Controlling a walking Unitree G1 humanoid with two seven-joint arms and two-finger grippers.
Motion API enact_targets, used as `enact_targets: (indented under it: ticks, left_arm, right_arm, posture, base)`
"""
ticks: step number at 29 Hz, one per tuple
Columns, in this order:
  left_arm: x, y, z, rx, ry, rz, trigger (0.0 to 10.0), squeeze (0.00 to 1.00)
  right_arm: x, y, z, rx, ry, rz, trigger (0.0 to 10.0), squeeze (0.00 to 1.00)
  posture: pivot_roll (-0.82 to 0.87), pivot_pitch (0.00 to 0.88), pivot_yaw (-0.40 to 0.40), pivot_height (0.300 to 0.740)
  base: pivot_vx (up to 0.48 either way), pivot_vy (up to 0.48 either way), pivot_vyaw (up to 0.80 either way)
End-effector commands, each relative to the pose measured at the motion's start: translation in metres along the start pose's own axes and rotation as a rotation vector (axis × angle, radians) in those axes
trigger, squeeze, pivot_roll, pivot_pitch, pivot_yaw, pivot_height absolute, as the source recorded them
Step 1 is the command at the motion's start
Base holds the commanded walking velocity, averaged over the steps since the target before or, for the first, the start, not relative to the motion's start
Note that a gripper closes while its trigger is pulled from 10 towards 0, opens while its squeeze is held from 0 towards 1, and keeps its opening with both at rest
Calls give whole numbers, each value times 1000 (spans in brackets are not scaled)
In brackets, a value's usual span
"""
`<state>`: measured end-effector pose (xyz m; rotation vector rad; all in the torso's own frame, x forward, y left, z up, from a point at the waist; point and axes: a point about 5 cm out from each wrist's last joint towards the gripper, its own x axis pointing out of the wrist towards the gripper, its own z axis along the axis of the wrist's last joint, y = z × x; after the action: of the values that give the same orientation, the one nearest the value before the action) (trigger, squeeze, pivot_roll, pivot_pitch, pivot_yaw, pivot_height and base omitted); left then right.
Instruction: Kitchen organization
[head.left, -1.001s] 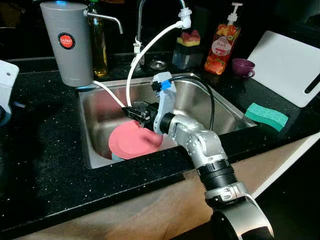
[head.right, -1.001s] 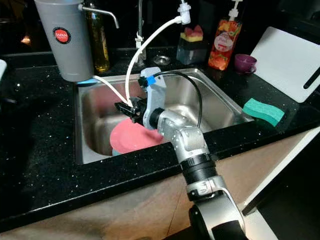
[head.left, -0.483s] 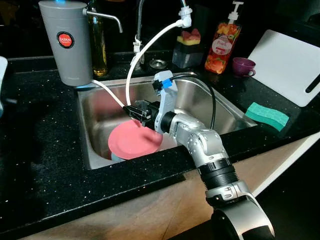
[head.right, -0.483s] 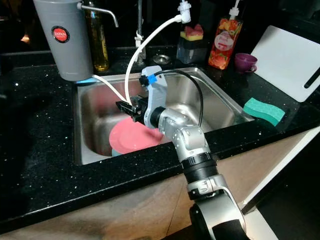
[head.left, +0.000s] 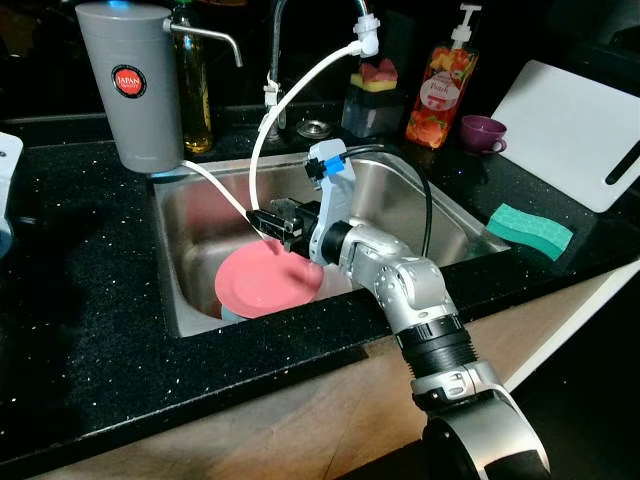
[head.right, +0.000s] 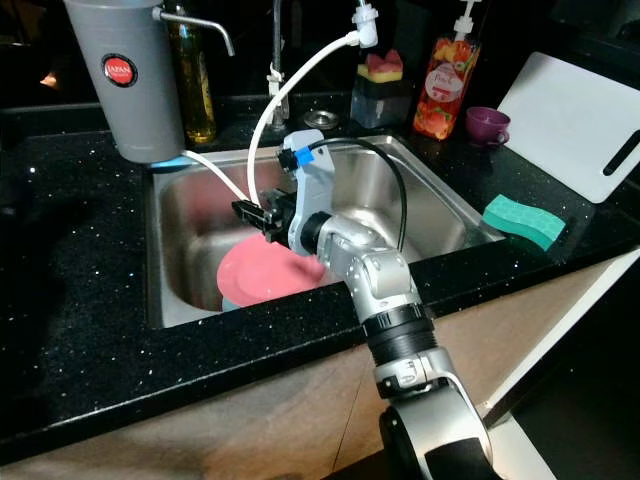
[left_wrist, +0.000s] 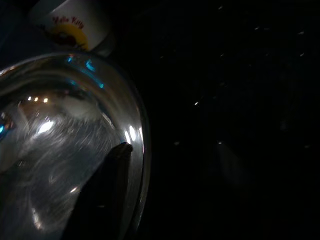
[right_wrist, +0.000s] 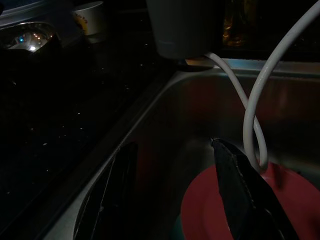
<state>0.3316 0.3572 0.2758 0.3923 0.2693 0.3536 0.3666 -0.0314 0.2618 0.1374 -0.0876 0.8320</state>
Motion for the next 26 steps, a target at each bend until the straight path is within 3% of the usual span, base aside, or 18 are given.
enact_targets:
  ticks: [1,12,26]
  left_arm:
    - [1,-9,2,-19,-19,-38,0,0]
    - [-4,-39,13,-47,-76,-152,0,0]
    - [-4,-39,13,-47,-76,-152,0,0]
  right_arm:
    - [0,-2,1,-4,16,-7,10000,0]
    - [0,-4,2,3,15,-21,10000,0]
    - [0,-4,2,3,15,-21,10000,0]
  posture:
    - [13,52,-56,740]
    - [11,60,-52,740]
    - [11,60,-52,740]
  base:
    - [0,0,0]
    - [0,0,0]
    - [0,0,0]
